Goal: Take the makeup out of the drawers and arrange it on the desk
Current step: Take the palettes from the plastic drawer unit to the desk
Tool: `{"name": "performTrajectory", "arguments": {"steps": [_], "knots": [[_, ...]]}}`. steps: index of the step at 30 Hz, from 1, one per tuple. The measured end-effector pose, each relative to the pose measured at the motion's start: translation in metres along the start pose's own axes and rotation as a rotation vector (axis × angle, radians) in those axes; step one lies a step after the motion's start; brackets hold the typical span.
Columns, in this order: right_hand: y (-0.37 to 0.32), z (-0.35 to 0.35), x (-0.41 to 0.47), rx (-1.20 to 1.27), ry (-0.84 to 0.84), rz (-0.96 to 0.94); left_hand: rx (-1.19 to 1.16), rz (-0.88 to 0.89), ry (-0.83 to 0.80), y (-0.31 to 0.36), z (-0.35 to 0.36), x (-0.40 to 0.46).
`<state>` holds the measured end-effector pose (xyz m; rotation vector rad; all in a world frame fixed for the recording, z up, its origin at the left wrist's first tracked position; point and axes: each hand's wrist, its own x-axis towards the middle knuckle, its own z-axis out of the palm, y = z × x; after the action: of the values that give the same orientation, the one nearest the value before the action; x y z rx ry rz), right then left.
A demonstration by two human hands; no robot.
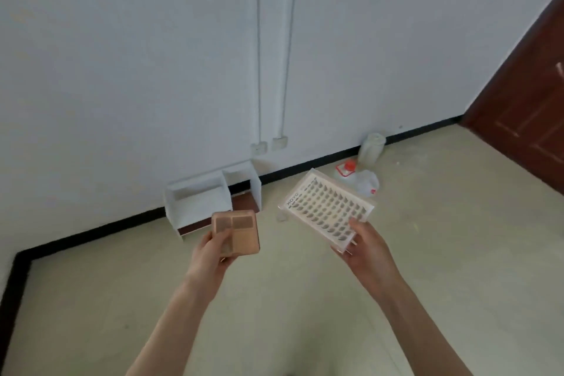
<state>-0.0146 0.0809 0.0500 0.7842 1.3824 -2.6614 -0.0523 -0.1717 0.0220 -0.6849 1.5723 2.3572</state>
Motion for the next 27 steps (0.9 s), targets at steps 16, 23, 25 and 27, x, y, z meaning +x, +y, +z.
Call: {"name": "performTrajectory", "arguments": {"steps": [16, 23, 25, 27], "knots": [[-0.241, -0.23, 0.104, 0.523, 0.445, -0.328, 0.365, -0.137, -0.544, -0.046, 0.441, 0.154], [-0.357, -0.324, 0.143, 0.637, 0.546, -0.527, 0.412, -0.236, -0.752, -0.087, 0.671, 0.193], [-0.386, -0.352, 0.144, 0.628, 0.588, -0.57, 0.411, -0.27, -0.806, -0.11, 0.731, 0.189], [-0.41, -0.38, 0.146, 0.64, 0.626, -0.618, 0.463, -0.311, -0.904, -0.135, 0.781, 0.181]]}}
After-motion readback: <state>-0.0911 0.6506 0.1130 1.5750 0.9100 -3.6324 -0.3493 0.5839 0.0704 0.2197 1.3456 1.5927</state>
